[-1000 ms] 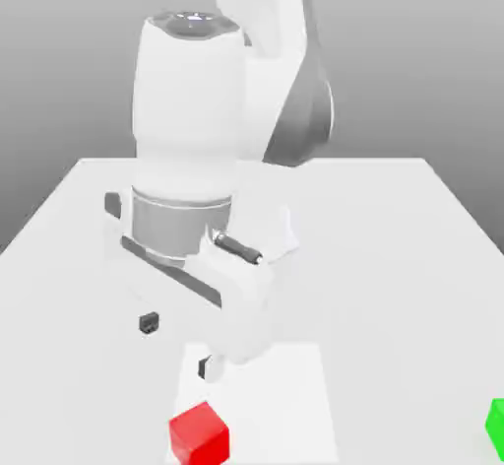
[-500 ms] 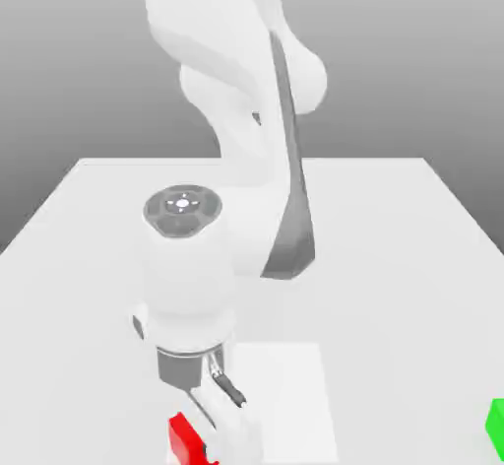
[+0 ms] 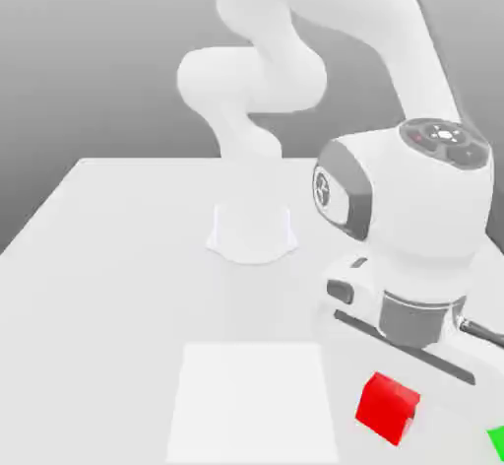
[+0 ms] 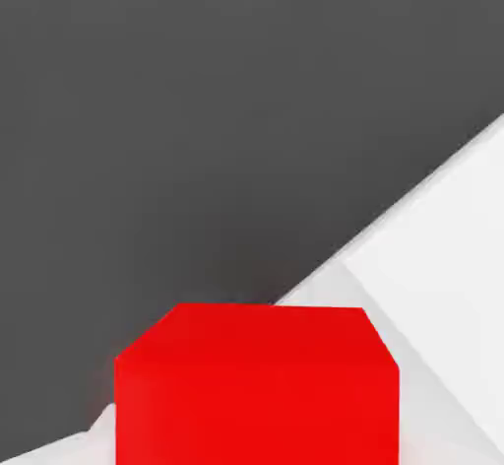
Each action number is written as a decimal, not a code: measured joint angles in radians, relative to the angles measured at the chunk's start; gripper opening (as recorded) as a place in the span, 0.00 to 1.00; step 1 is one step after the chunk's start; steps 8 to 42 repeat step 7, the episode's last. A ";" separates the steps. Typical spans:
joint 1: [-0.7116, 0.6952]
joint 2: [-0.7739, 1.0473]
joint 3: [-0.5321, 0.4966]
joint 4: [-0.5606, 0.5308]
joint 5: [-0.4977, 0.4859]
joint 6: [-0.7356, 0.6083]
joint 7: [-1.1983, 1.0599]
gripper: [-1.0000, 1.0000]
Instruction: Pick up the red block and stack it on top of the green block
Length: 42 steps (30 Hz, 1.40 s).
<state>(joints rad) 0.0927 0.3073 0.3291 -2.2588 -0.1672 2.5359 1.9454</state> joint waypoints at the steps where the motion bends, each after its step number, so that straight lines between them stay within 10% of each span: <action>1: 0.035 0.018 0.012 0.019 -0.015 -0.001 0.031 0.00; 3: 0.127 0.102 0.004 0.070 -0.070 0.030 0.105 0.00; 4: 0.157 0.142 -0.008 0.084 -0.094 0.053 0.130 1.00; 42: 0.157 0.142 -0.008 0.084 -0.094 0.054 0.130 1.00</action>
